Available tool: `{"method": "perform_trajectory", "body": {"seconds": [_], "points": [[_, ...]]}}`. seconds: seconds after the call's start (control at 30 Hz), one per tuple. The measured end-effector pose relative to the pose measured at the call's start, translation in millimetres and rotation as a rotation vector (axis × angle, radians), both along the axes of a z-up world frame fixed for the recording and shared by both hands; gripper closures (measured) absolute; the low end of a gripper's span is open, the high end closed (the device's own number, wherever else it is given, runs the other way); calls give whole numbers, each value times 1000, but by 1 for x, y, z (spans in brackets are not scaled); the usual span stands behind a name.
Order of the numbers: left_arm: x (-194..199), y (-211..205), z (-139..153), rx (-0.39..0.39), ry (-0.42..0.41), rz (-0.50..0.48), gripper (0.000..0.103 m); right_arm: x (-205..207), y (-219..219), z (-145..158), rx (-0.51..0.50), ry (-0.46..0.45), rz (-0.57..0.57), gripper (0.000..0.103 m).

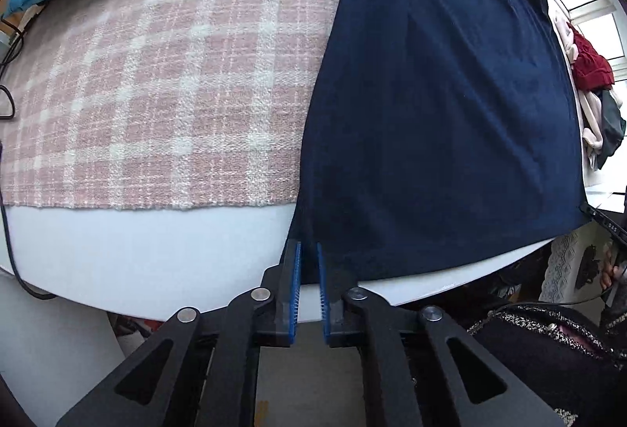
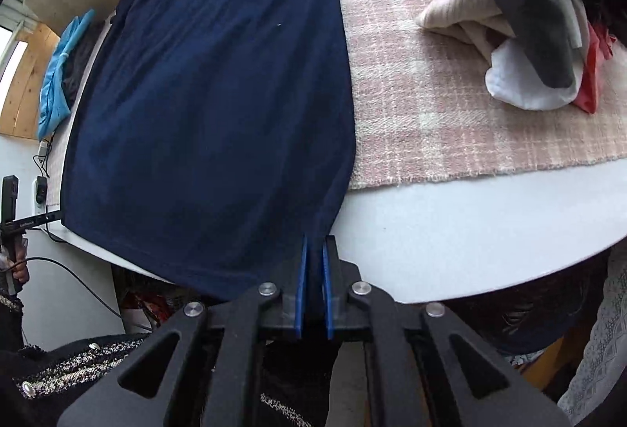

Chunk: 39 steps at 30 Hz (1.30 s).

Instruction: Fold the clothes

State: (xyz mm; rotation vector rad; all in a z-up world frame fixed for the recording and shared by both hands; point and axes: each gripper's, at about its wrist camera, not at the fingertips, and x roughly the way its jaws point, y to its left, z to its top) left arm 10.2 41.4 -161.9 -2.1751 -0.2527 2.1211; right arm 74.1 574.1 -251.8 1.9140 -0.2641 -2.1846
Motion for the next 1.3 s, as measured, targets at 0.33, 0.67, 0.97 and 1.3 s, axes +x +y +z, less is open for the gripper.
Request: {"method": "perform_trajectory", "body": {"seconds": [0.33,0.67,0.97,1.3], "points": [[-62,-38,137,-42,272,114,75,-59,58,154,-237,320,-65,69],[-256,-13,209,-73,560,-9,53,-198,-14,234,-82,610,-74,49],[-400,24,97,38,410,-77,52,-291,-32,129,-104,373,-203,48],[-484,69,8,-162,321,-262,51,-389,-26,47,-145,266,-205,44]]}}
